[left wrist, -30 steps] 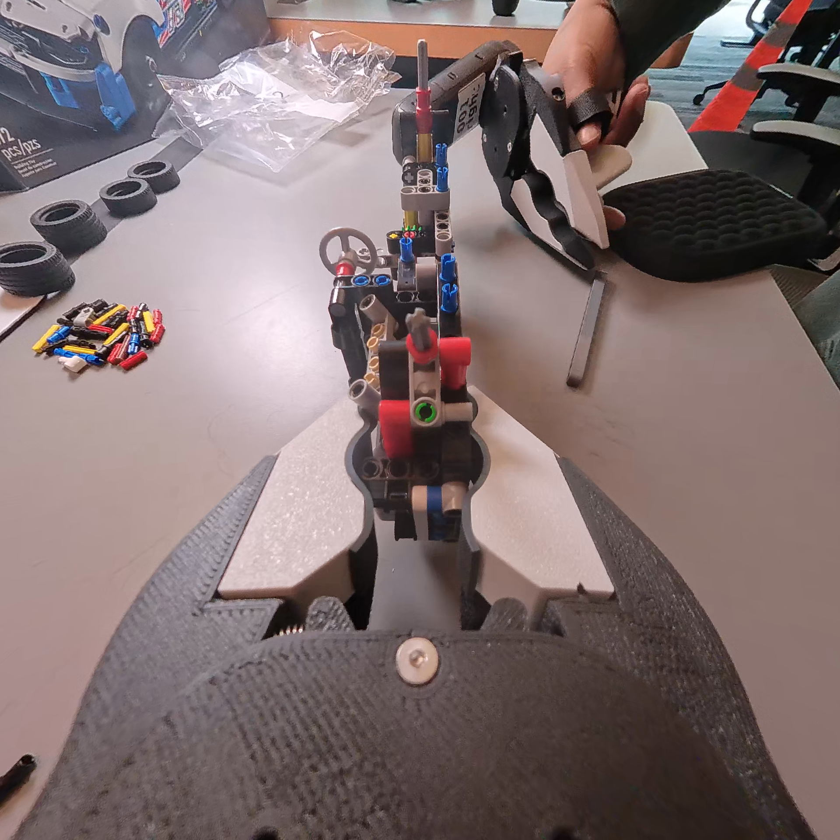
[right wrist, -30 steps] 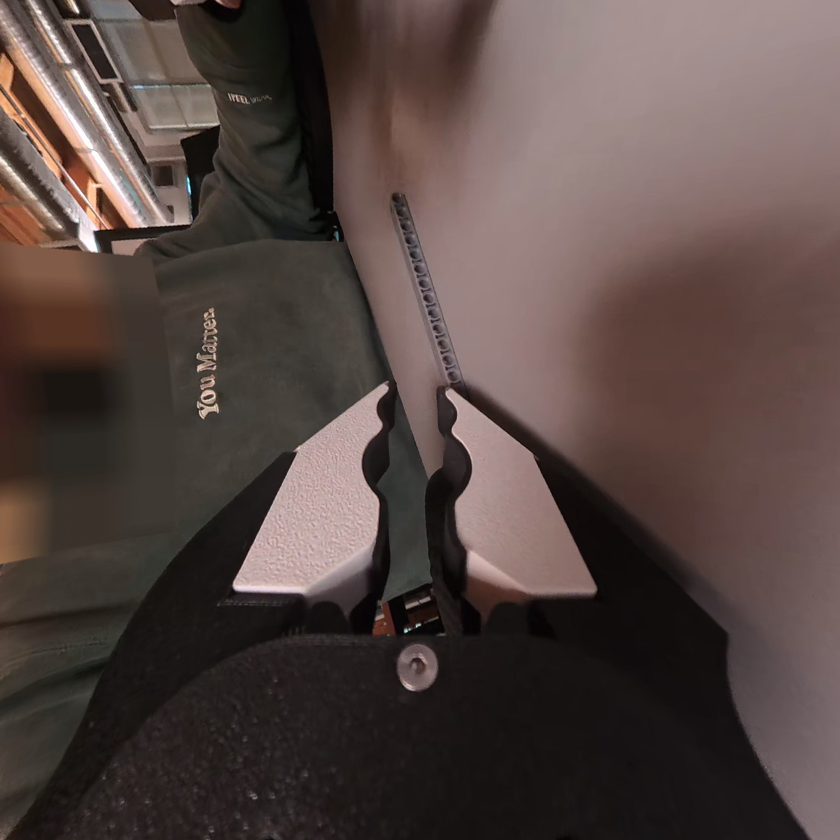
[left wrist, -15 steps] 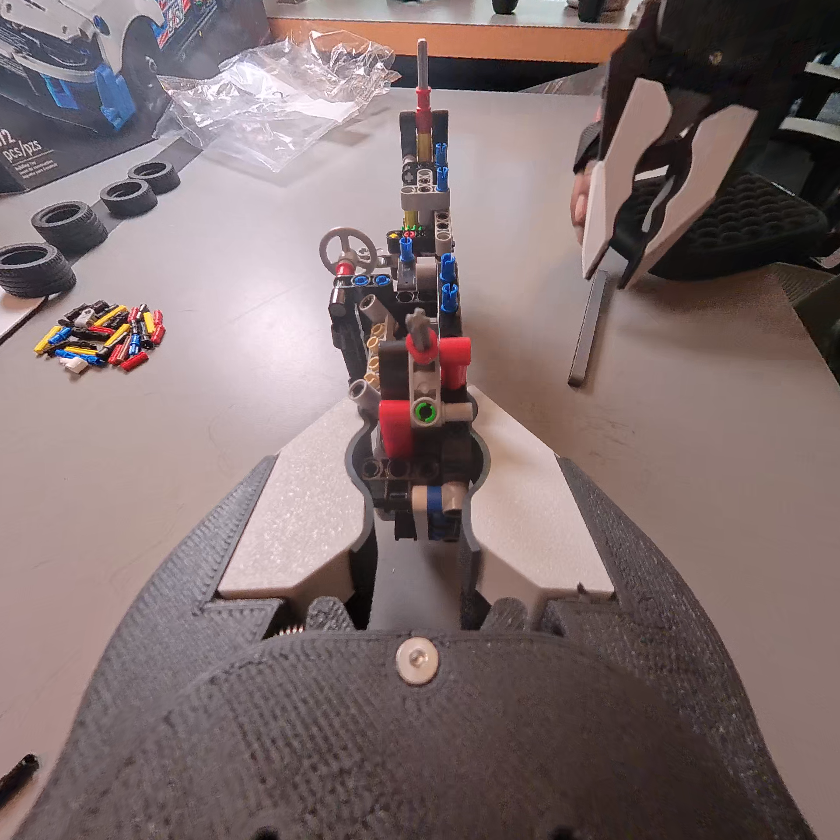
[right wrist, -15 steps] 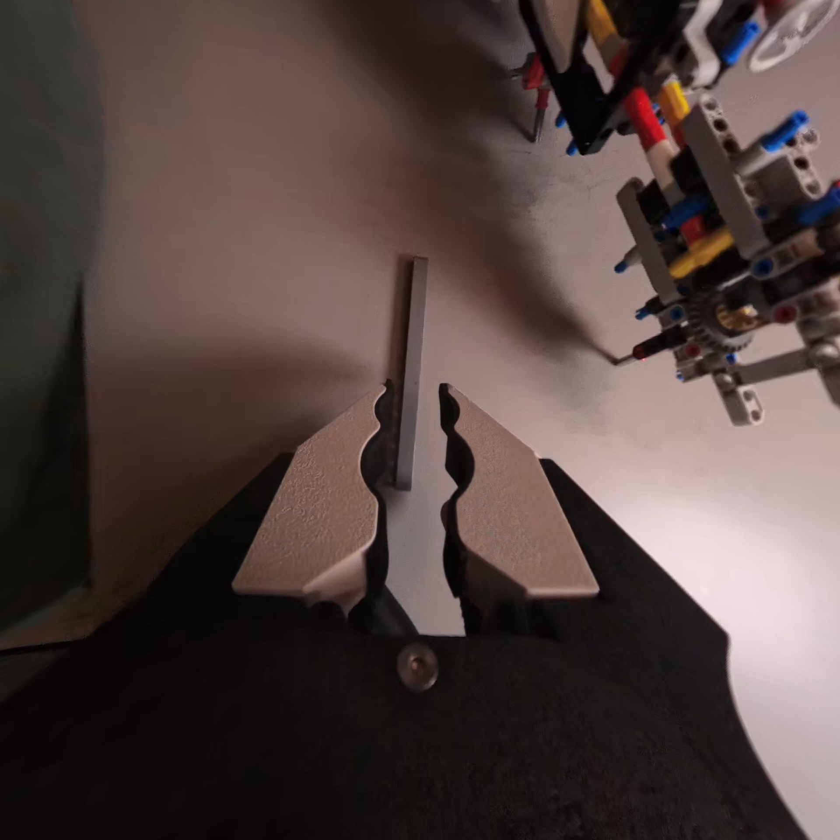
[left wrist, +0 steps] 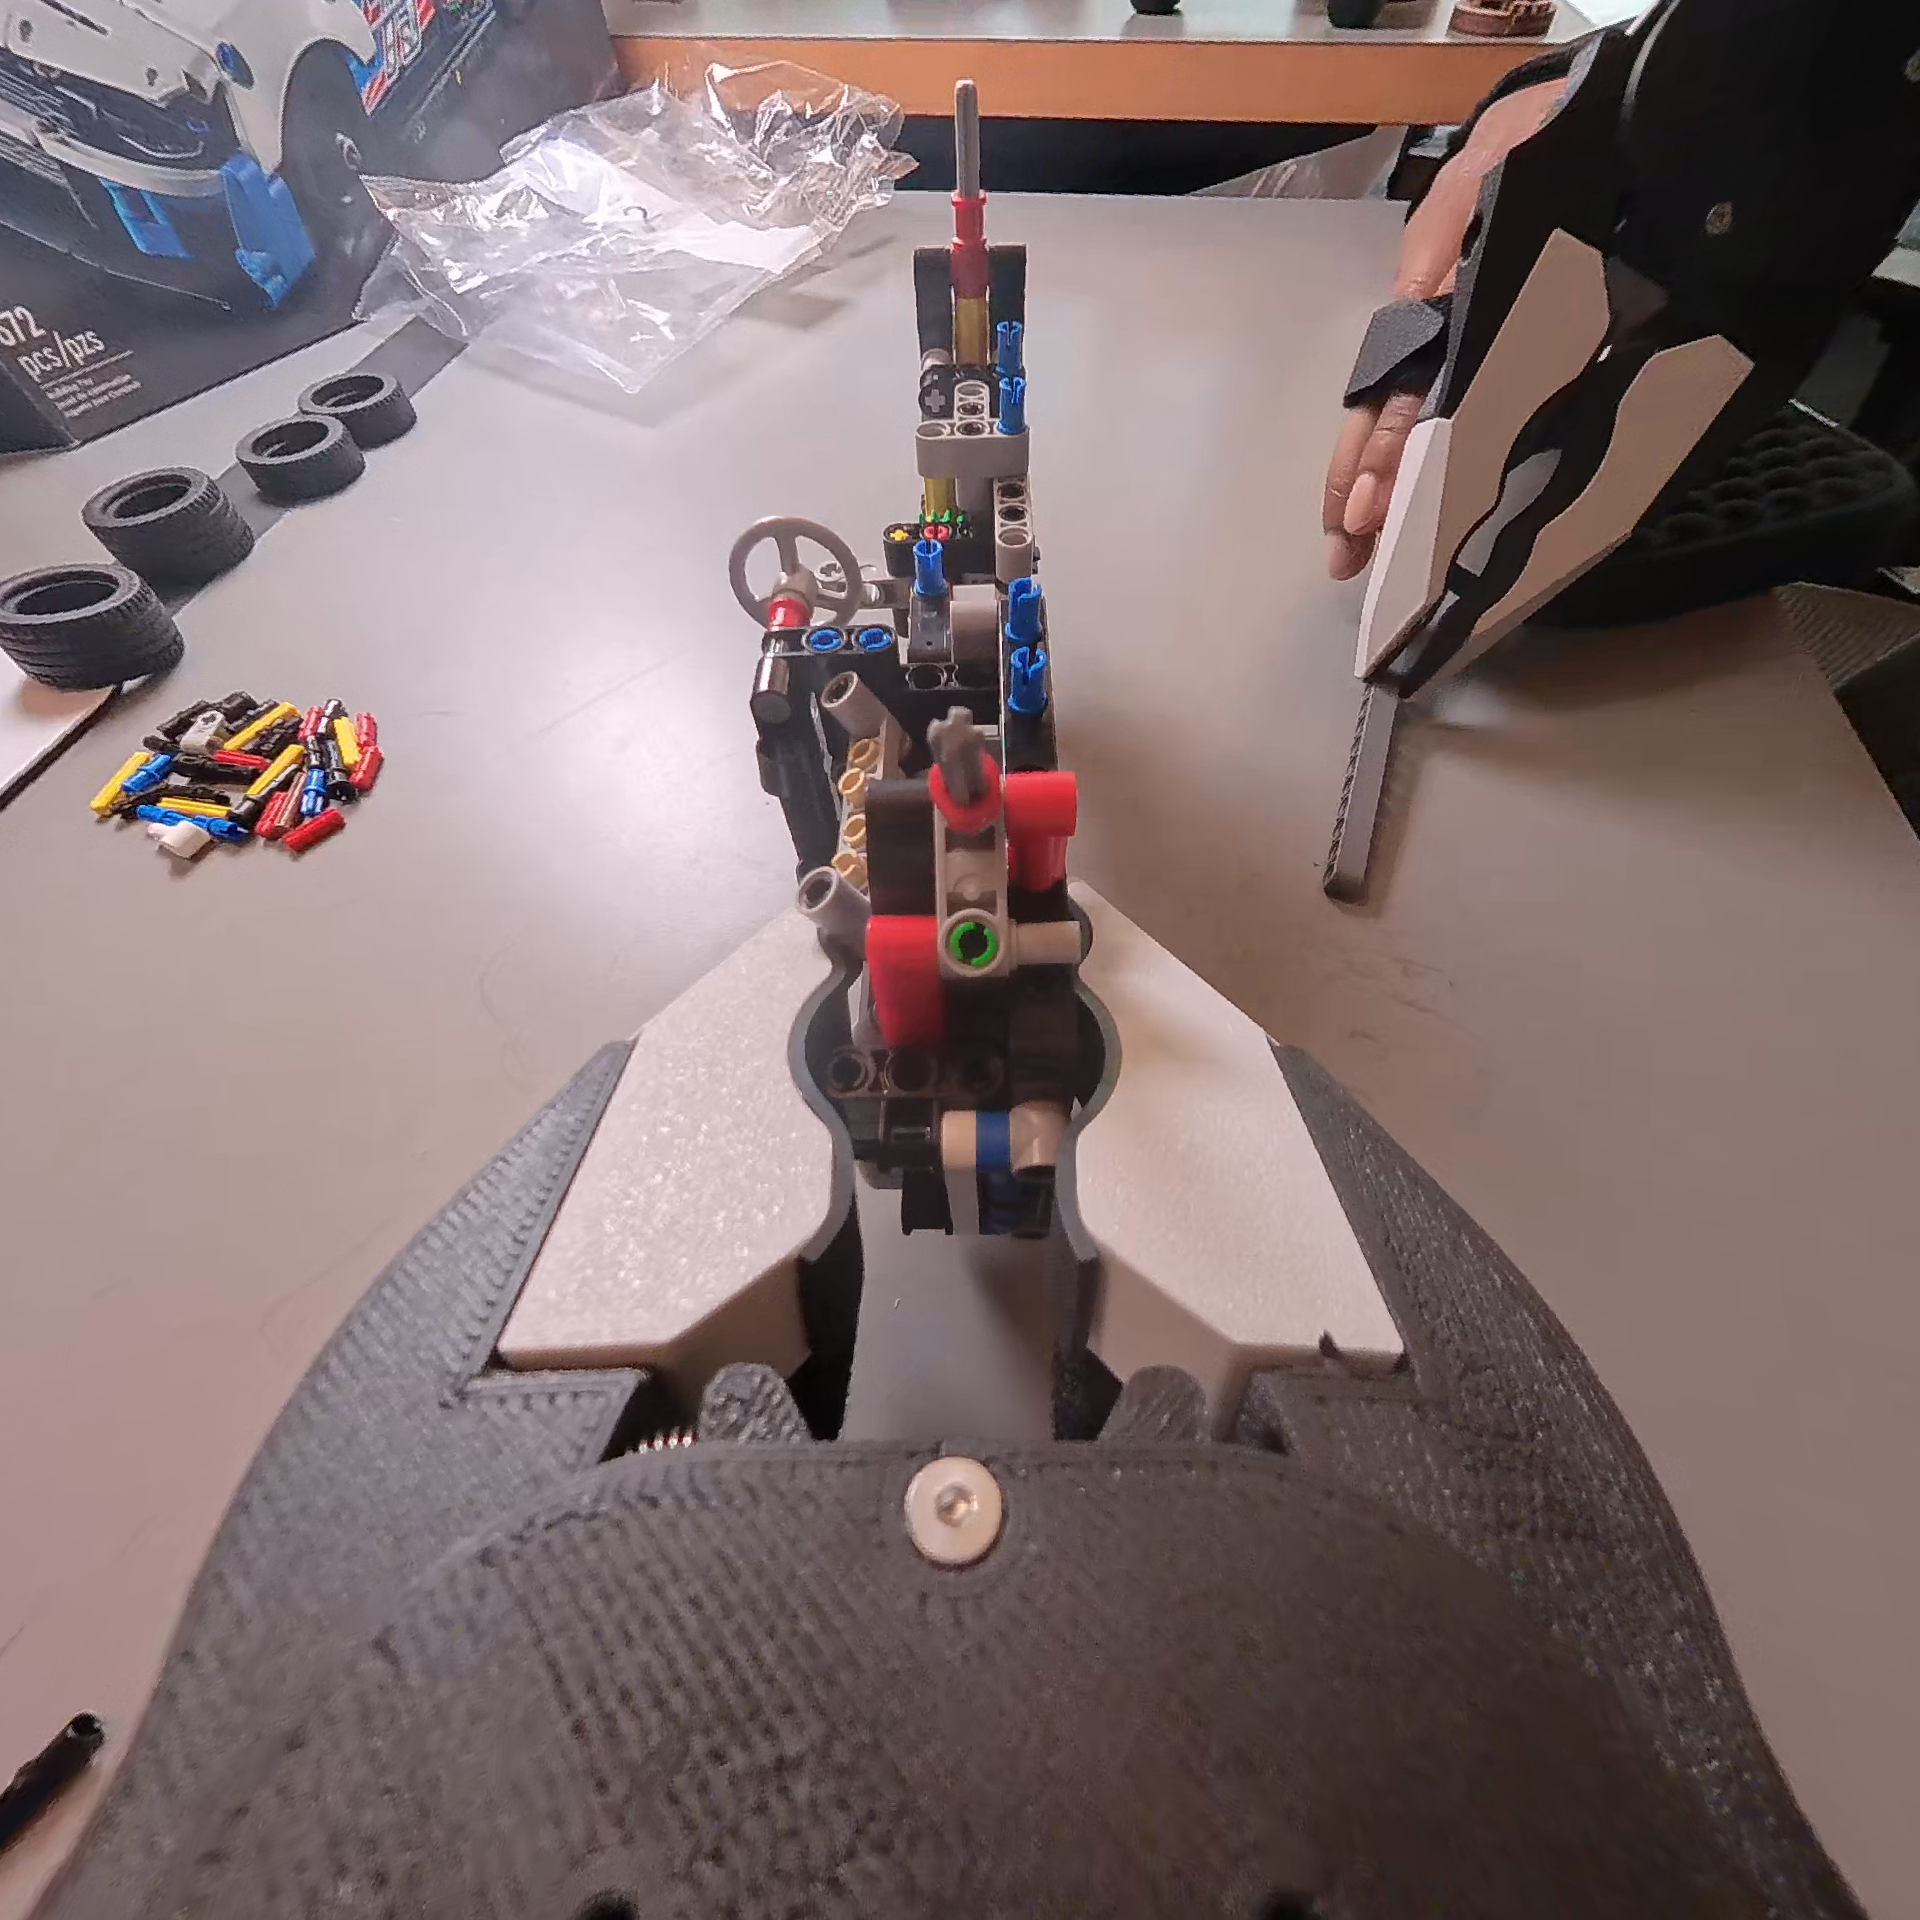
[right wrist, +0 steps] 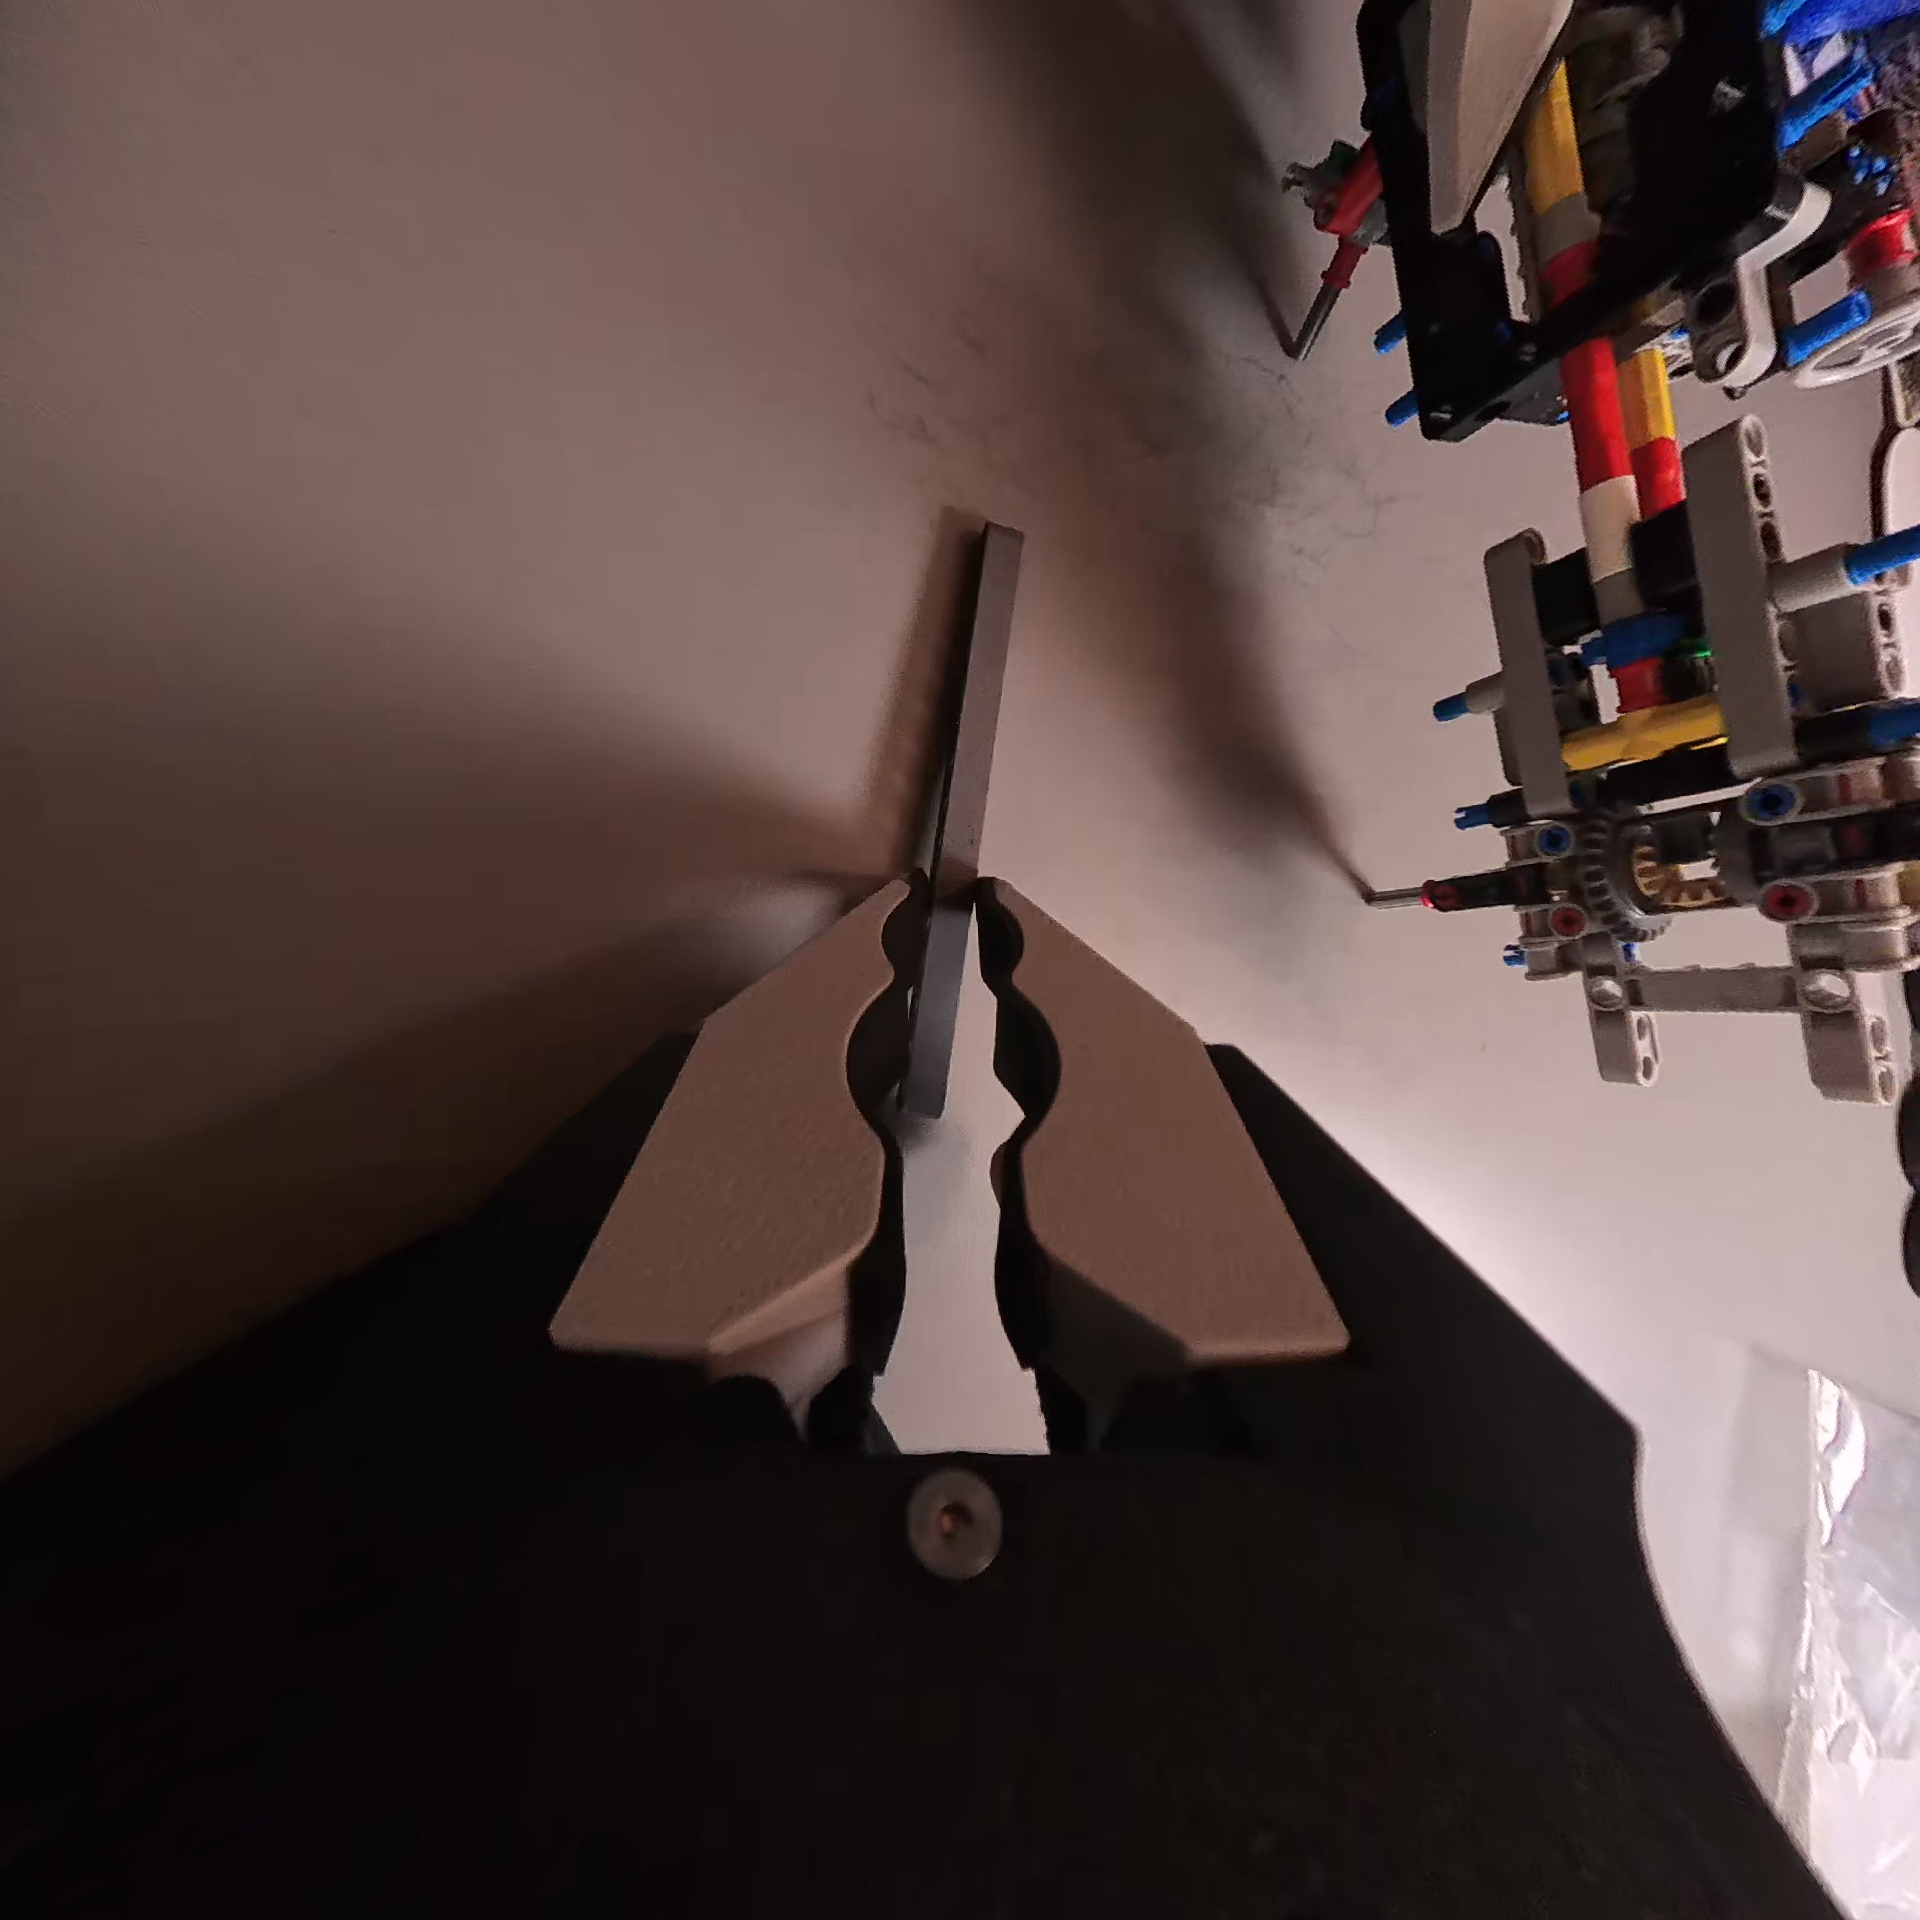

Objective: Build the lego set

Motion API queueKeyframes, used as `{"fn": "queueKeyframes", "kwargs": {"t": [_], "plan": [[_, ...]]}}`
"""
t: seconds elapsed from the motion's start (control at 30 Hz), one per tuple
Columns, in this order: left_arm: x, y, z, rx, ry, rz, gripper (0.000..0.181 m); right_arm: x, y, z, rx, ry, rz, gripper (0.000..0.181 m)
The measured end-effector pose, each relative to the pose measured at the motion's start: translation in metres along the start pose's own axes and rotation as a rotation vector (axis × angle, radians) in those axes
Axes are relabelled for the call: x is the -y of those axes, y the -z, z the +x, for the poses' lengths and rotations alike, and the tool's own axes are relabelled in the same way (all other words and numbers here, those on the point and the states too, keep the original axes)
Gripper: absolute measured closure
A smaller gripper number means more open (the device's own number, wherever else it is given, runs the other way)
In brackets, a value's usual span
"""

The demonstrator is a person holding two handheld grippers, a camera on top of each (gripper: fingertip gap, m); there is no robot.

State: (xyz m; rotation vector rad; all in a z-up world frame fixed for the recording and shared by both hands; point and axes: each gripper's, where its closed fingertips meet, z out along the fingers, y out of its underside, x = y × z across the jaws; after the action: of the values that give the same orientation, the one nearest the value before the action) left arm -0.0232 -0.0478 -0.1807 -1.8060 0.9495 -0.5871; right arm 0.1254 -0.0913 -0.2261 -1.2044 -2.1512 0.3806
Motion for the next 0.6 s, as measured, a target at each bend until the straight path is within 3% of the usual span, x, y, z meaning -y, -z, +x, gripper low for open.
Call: {"fn": "queueKeyframes", "kwargs": {"t": [0.6], "plan": [[0.0000, 0.0000, -0.0003, -0.001, 0.005, 0.003, 0.148, -0.0011, -0.0035, 0.0016, -0.020, 0.032, 0.008, 0.173]]}}
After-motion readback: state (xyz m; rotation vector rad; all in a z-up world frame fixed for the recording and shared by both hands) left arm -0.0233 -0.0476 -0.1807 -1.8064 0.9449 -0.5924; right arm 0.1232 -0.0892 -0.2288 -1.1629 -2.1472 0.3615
